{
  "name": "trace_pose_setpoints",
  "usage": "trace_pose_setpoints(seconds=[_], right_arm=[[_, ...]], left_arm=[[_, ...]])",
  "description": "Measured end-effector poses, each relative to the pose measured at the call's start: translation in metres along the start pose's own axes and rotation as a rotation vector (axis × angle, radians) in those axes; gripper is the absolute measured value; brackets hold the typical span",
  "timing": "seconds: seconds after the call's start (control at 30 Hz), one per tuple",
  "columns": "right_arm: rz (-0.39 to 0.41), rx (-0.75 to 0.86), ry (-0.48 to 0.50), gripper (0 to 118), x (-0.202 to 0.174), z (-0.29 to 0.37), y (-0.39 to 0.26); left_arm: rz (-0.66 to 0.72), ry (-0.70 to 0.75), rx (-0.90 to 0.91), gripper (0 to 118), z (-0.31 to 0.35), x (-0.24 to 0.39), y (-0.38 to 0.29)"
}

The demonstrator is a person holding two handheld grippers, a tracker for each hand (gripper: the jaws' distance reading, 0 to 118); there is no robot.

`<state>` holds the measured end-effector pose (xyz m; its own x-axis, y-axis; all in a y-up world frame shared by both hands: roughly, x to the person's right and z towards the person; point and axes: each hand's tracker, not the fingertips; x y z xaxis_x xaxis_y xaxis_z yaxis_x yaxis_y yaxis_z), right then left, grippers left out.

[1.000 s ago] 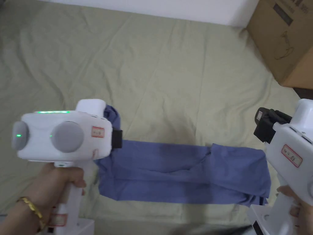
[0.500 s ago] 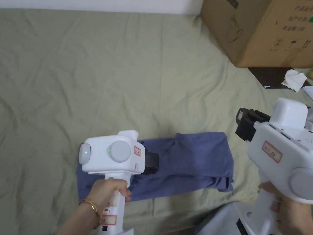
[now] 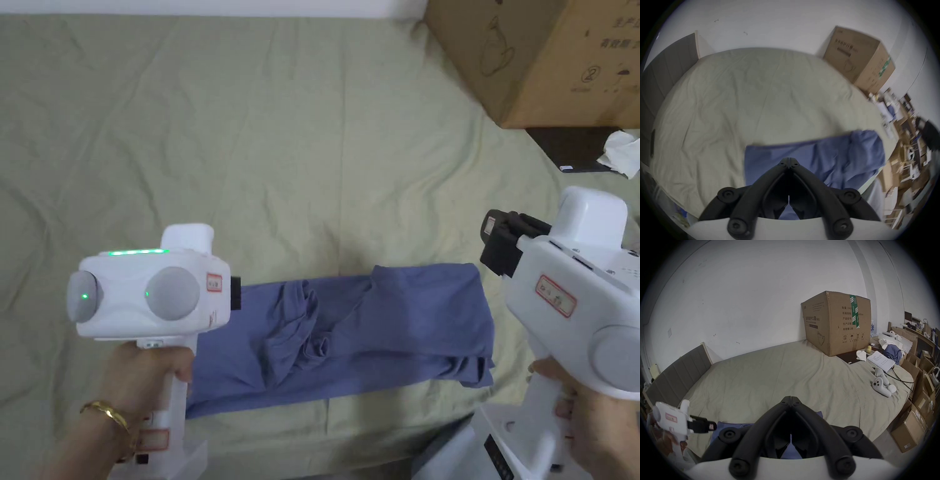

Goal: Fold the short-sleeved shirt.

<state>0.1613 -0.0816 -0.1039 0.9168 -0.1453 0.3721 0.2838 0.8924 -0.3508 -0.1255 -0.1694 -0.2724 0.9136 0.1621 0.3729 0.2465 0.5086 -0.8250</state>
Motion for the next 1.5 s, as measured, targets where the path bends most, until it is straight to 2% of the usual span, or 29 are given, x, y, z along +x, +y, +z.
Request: trace_pose_setpoints(seconds=[0.07, 0.23, 0.33, 0.6, 0.67, 0.77, 0.8, 0.83, 0.87, 0.9, 0.93, 0.97, 1.03, 1.13, 1.2, 1.33, 1.4, 1.5], right_arm=[[0.006, -0.011, -0.001, 0, -0.001, -0.001, -0.002], [0.019, -0.036, -0.014, 0, 0.002, 0.0, -0.007], [0.009, -0.039, -0.018, 0, 0.007, 0.003, -0.01], [0.01, -0.048, -0.041, 0, 0.019, 0.005, -0.014], [0.002, -0.048, -0.046, 0, 0.02, 0.006, -0.013], [0.003, -0.049, -0.046, 0, 0.02, 0.006, -0.01], [0.01, -0.047, -0.047, 0, 0.019, 0.006, -0.008], [0.015, -0.043, -0.046, 0, 0.017, 0.006, -0.007], [0.019, -0.041, -0.042, 0, 0.016, 0.006, -0.005], [0.024, -0.039, -0.037, 0, 0.014, 0.006, -0.004], [0.029, -0.037, -0.033, 0, 0.012, 0.005, -0.003], [0.033, -0.035, -0.029, 0, 0.01, 0.005, -0.001], [0.042, -0.031, -0.015, 0, 0.006, 0.004, 0.001], [0.056, -0.027, 0.006, 0, -0.004, 0.001, 0.003], [0.062, -0.03, 0.017, 0, -0.008, -0.002, 0.003], [0.074, -0.042, 0.041, 0, -0.021, -0.007, 0.003], [0.084, -0.05, 0.046, 0, -0.025, -0.009, 0.001], [0.096, -0.073, 0.056, 0, -0.029, -0.01, -0.001]], left_arm=[[-0.026, -0.015, -0.057, 0, -0.01, 0.006, -0.016], [-0.086, -0.171, -0.139, 0, -0.031, 0.048, -0.047], [-0.153, -0.141, -0.125, 0, -0.041, 0.078, -0.053], [-0.172, -0.16, -0.108, 0, -0.047, 0.112, -0.054], [-0.161, -0.198, -0.113, 0, -0.047, 0.114, -0.051], [-0.071, -0.311, -0.126, 1, -0.04, 0.11, -0.043], [-0.035, -0.352, -0.12, 8, -0.035, 0.104, -0.038], [0.007, -0.399, -0.094, 24, -0.027, 0.096, -0.033], [0.039, -0.444, -0.065, 58, -0.019, 0.088, -0.028], [0.067, -0.486, -0.031, 84, -0.011, 0.077, -0.023], [0.095, -0.515, 0.006, 101, 0.0, 0.065, -0.015], [0.117, -0.526, 0.045, 108, 0.008, 0.054, -0.011], [0.17, -0.517, 0.149, 108, 0.026, 0.021, -0.002], [0.208, -0.481, 0.212, 108, 0.035, -0.033, 0.007], [0.236, -0.444, 0.198, 108, 0.031, -0.066, 0.007], [0.413, -0.407, 0.134, 108, 0.01, -0.125, -0.015], [0.477, -0.452, 0.117, 108, 0.0, -0.141, -0.032], [0.585, -0.601, 0.02, 108, -0.019, -0.147, -0.054]])
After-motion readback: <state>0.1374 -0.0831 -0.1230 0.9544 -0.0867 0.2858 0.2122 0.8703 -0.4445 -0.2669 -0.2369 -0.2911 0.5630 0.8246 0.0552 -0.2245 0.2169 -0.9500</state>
